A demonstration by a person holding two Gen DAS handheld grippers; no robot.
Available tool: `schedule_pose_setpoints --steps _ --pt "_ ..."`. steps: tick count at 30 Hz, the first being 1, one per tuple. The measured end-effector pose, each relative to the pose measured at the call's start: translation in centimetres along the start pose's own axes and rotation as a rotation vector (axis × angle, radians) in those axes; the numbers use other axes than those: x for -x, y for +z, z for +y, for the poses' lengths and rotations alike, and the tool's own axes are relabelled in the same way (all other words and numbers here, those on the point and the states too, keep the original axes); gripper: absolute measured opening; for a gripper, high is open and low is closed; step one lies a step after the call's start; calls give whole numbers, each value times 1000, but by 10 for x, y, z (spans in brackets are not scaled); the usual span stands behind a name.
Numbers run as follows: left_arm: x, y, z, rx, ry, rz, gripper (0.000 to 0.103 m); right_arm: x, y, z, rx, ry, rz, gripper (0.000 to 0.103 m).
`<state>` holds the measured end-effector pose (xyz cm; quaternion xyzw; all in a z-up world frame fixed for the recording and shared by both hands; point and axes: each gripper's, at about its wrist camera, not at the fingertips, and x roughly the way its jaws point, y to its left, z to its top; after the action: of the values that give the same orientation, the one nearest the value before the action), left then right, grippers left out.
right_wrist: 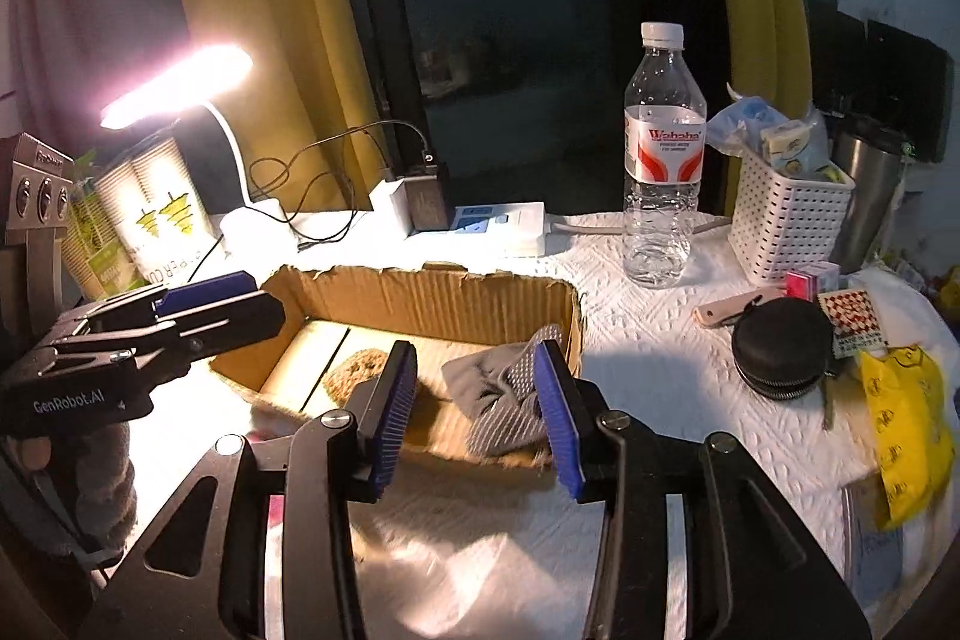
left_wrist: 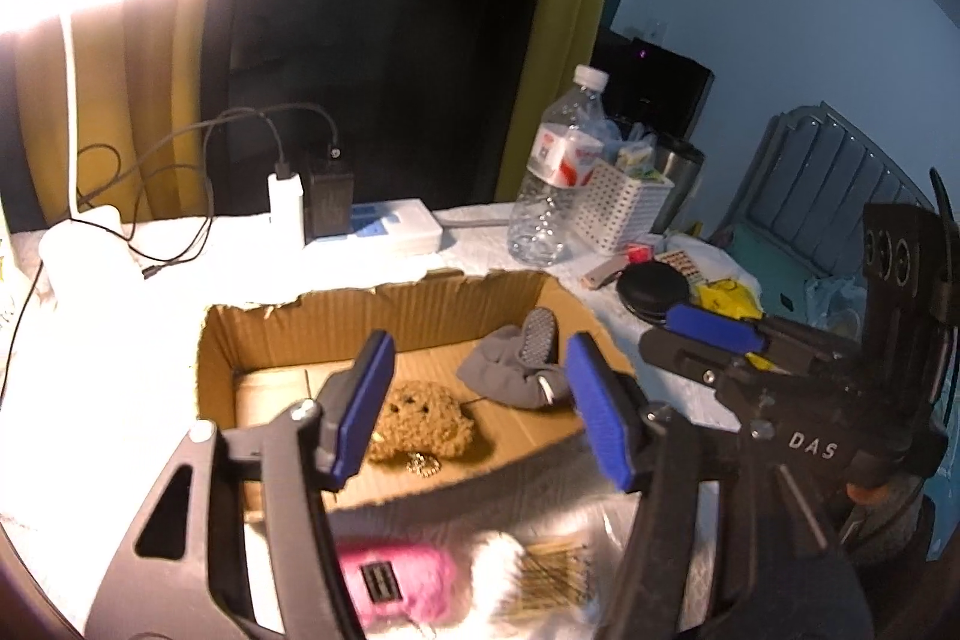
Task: Organize soft objects
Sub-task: 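Open the left tool over the box while the right tool releases the slipper inside, then move the left tool to the bubble-wrap bundle while the right tool moves to the white towel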
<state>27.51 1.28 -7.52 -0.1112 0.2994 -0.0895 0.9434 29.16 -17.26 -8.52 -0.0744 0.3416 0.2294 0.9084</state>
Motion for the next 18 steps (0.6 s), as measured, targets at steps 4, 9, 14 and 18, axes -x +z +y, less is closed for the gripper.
schedule_pose_setpoints --steps 4,9,14,18 --pt "18 -6 -4 -8 -2 -12 62 18 -7 7 -4 -6 -14 43" --pt "40 -17 -8 -22 -2 -21 62 36 -17 16 -3 -15 -22 43" --pt "56 -30 -10 -20 0 -20 62 49 -27 27 0 -21 -25 43" --pt "66 -41 -12 -25 3 -15 62 58 -35 36 4 -21 -25 43"
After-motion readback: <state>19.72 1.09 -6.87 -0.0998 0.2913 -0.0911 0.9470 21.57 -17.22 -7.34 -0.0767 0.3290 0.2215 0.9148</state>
